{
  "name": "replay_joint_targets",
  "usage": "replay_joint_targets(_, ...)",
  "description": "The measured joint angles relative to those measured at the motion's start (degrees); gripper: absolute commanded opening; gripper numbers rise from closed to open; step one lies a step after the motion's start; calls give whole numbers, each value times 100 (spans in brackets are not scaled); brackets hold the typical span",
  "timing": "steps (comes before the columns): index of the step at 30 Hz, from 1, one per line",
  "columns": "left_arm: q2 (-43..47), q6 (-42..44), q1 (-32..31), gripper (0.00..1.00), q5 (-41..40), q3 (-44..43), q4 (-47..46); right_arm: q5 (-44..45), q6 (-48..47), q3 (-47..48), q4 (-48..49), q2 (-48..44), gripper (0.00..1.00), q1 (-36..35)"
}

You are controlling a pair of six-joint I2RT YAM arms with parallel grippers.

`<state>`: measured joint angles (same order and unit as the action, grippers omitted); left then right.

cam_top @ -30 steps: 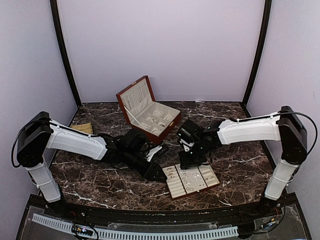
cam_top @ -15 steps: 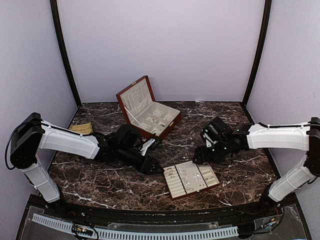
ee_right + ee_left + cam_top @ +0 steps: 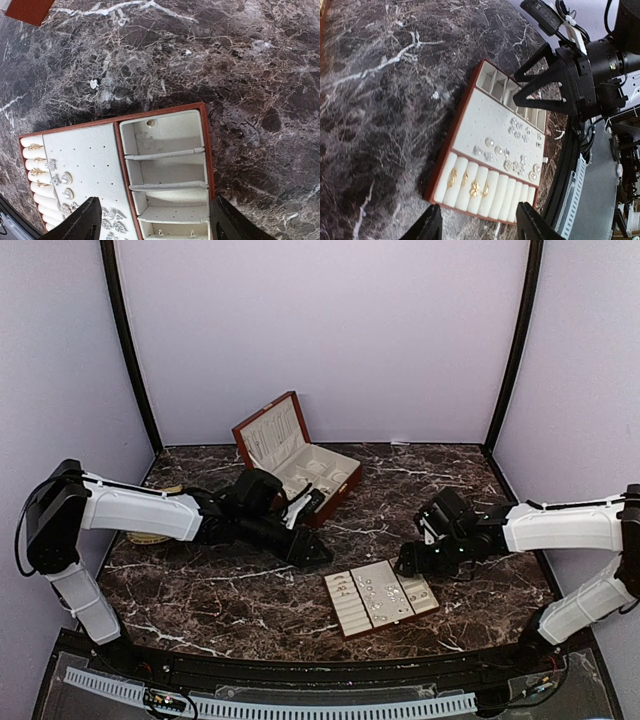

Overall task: Organize the mixed jewelry
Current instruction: Pick up the earring from the center of the board.

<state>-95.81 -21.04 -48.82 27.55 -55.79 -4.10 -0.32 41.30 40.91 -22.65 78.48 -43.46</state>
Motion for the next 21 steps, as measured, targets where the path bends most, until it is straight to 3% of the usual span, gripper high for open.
replay_joint_targets(7,-997,131,-4,45,-341,-1300,164,157,-7,-76,114,-448,76,81)
replay_joint_targets(21,-2500,577,-533,41,-1537,-2658,319,232,-28,-531,837,-997,76,514)
